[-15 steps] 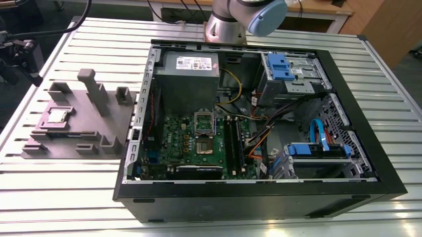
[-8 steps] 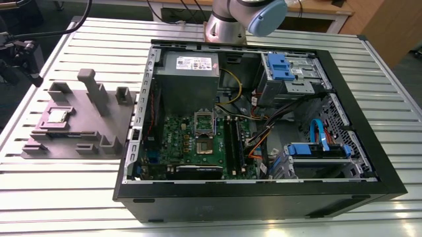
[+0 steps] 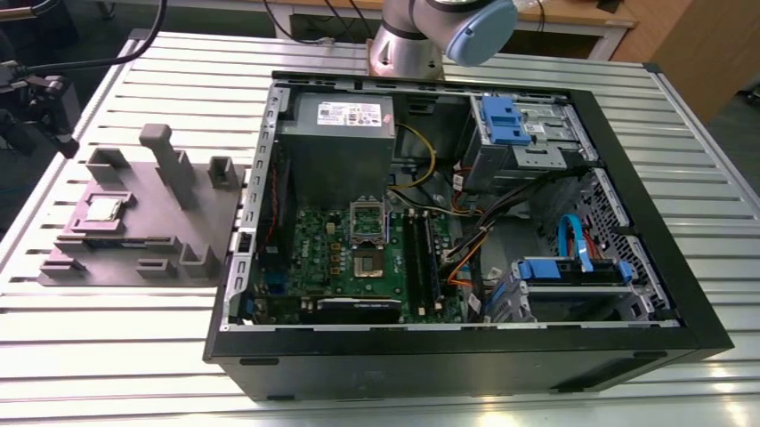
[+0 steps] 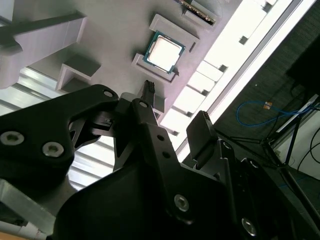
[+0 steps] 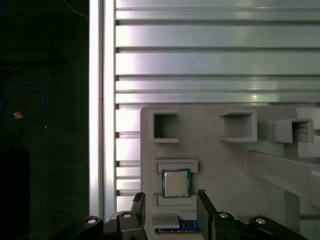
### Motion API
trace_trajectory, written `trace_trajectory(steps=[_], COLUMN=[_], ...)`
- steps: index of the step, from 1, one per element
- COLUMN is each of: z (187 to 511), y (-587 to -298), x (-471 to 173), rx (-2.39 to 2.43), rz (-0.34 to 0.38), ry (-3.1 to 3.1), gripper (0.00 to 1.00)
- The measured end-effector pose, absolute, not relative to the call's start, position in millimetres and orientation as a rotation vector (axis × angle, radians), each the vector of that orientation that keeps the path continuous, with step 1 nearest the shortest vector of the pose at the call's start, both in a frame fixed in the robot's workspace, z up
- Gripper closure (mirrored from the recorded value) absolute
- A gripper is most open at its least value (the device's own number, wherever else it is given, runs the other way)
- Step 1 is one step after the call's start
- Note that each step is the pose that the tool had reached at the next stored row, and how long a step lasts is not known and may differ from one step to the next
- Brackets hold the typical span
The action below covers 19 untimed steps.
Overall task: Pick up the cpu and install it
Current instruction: 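Pick up the cpu and move it towards the insertion slot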
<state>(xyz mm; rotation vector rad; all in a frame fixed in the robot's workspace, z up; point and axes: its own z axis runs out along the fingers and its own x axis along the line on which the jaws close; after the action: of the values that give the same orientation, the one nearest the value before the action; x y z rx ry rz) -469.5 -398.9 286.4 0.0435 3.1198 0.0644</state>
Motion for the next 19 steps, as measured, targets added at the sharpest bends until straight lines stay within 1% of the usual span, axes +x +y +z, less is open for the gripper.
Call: trace_trajectory(steps=[19], z=[277.6], y=[-398.9], x=[-469.5], rx=[0.043], rz=[0.064], ry=[3.12], gripper=[0.47])
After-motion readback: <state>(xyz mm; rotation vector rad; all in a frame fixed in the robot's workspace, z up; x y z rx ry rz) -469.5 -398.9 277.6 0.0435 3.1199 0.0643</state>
